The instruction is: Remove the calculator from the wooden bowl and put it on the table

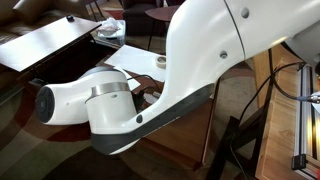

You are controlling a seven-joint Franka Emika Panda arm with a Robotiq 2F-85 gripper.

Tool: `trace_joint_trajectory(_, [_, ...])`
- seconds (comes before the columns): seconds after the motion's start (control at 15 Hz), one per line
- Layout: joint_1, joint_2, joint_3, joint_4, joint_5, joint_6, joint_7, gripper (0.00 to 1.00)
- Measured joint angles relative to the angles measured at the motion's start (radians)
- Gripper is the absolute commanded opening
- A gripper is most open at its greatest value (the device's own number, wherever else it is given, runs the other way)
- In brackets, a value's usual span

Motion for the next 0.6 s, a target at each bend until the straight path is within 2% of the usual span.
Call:
trace_joint_trajectory(0.07, [-0.001,0.001,0.013,-0.012,0.01,0.003,-0.01,0.18])
trace_joint_trajectory(0.27, [0.0,0.001,0.011,-0.014,0.011,0.004,-0.01,0.18])
trace_joint_trajectory(0.33, [0.0,-0.001,0.011,-0.013,0.011,0.004,-0.01,0.04])
trace_joint_trajectory(0.6, [0.008,-0.001,-0.002,-0.015,0.008,0.004,0.002,0.04])
